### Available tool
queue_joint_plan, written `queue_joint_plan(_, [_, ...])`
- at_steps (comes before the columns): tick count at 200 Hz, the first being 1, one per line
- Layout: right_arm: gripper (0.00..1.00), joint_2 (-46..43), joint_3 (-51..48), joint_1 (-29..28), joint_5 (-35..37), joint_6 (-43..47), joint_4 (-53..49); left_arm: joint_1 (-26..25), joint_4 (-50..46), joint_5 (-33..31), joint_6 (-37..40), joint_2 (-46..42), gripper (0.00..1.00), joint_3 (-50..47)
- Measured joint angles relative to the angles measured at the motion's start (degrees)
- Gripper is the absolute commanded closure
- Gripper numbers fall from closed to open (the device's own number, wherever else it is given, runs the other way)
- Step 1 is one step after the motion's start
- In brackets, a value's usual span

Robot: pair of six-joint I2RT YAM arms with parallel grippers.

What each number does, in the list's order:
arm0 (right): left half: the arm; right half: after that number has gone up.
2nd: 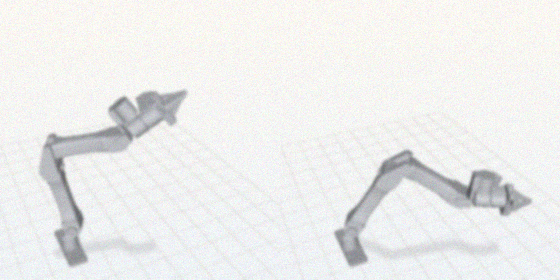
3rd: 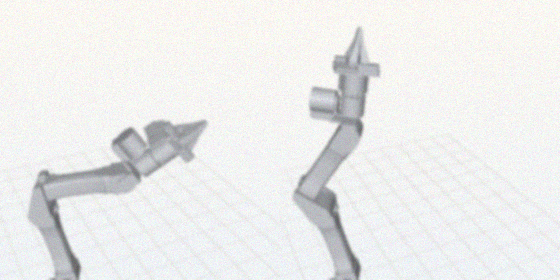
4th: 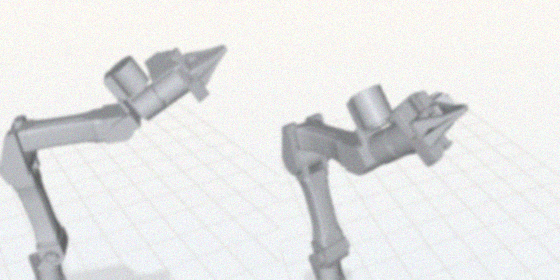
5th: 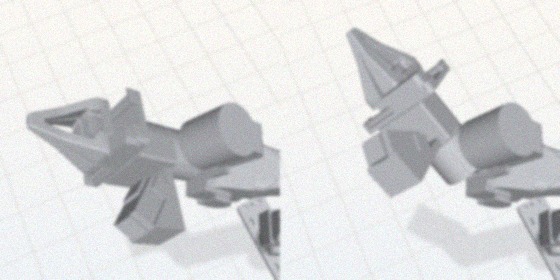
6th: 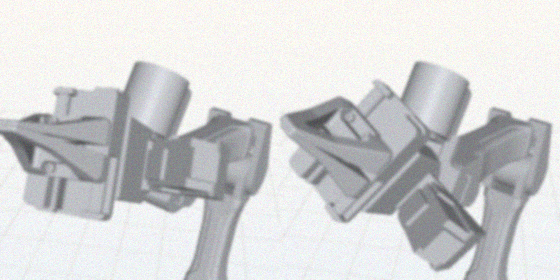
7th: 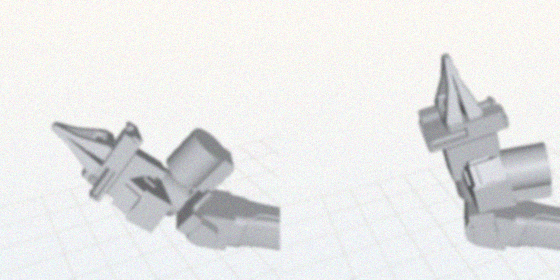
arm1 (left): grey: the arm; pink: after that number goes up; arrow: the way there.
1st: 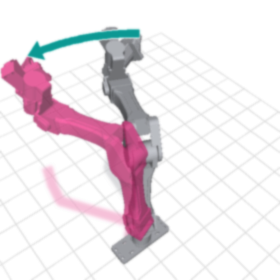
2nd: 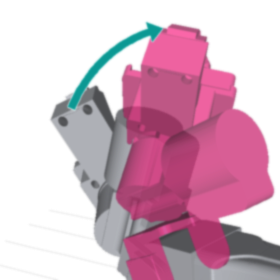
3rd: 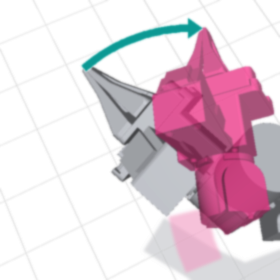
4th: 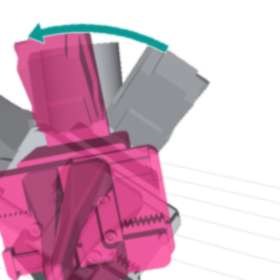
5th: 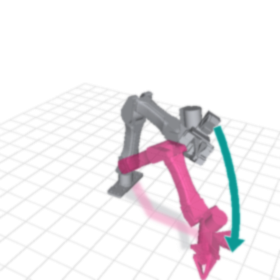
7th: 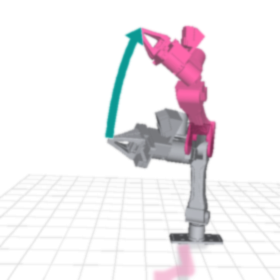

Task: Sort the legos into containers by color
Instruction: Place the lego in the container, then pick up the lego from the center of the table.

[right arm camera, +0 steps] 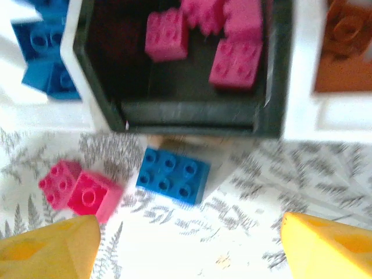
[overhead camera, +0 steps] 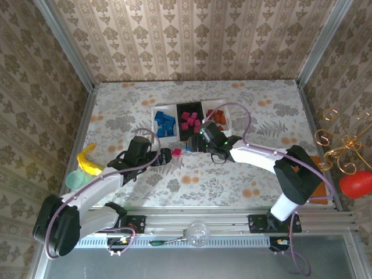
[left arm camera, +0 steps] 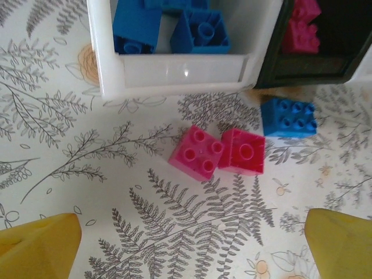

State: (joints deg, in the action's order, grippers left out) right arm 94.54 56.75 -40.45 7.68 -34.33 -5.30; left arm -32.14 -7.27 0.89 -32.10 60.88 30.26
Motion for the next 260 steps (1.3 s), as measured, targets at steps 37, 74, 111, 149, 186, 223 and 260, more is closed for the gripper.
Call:
queue_joint_plan(37, [0.01, 5.7, 0.8, -2.5, 2.4, -3.0, 2.9, 0.0, -0.4, -0.7, -0.1, -8.1, 0.00, -2.5])
queue_joint_plan(74, [0.05, 11.8, 4.8, -3.3, 5.0, -4.3, 2.7, 0.0, -3.4, -1.3, -0.7, -16.2, 0.00, -5.7])
queue_joint_plan(111, [0.17, 14.9, 8.5, -3.4, 7.0, -5.2, 2.2, 0.0, -5.2, -1.7, -0.9, -18.5, 0.00, -6.3])
queue_joint_plan(149, [0.22, 18.2, 11.7, -3.4, 7.4, -5.1, 0.4, 0.0, -6.2, -1.7, -0.9, -18.5, 0.00, -6.6])
queue_joint_plan(186, [0.39, 19.5, 13.4, -3.4, 8.4, -5.2, -2.8, 0.0, -6.5, -1.7, -0.9, -18.5, 0.00, -7.0])
queue_joint_plan(223, [0.54, 18.6, 12.0, -3.4, 9.2, -4.9, -2.7, 0.0, -6.5, -1.8, -0.9, -18.5, 0.00, -7.0])
queue_joint_plan(260, [0.59, 11.5, 3.7, -3.4, 8.6, -2.9, -2.2, 0.0, -6.5, -2.0, -0.9, -18.5, 0.00, -7.0])
